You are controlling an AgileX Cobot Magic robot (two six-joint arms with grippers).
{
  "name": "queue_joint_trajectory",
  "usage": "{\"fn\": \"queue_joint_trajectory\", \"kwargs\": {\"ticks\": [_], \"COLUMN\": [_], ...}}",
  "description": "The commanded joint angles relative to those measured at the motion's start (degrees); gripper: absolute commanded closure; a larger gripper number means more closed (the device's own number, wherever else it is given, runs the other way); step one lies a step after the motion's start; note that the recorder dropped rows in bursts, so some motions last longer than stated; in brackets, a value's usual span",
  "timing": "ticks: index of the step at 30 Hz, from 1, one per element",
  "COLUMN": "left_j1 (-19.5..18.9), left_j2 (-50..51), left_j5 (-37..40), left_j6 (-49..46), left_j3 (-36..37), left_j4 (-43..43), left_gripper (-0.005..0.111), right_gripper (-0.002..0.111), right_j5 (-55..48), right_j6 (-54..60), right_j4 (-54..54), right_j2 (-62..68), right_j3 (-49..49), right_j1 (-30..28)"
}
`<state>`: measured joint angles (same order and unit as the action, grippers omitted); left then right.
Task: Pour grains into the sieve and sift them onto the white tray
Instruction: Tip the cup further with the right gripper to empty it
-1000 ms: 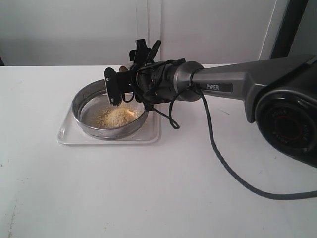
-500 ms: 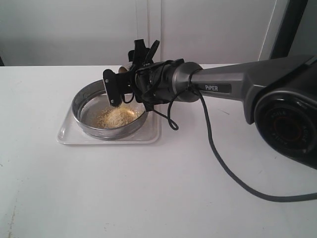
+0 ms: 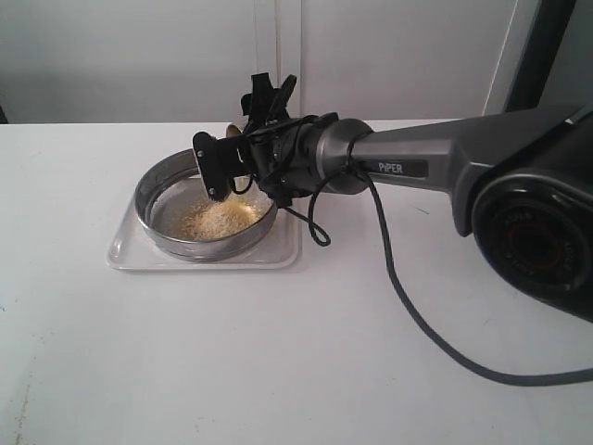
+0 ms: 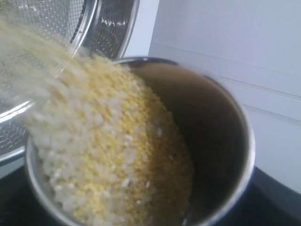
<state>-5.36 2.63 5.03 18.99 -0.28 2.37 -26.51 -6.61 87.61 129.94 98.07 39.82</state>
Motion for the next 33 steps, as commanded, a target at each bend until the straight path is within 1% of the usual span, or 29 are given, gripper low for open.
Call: {"fn": "queue_joint_trajectory", "kwargs": {"ticks": [1, 23, 33], "left_j1": [-0.11, -0.11, -0.11], "left_j2": [0.0, 0.0, 0.0], "left_j5": [-0.48, -0.48, -0.48], "left_j6": [-0.21, -0.21, -0.21], "left_j3": [0.28, 0.28, 0.28], "left_j4": [-0.2, -0.2, -0.2], "left_gripper": [0.107, 0.107, 0.107], "right_gripper": [0.108, 0.108, 0.108], "right_j5": [-2.26, -6.67, -11.42], "right_j6": [0.41, 0.41, 0.41], "right_j4": [0.81, 0.7, 0.7], "right_j2": [-0.45, -0.45, -0.45], "right_j3": [0.68, 0.68, 0.68], "right_j1": [0.72, 2.61, 3.6]}}
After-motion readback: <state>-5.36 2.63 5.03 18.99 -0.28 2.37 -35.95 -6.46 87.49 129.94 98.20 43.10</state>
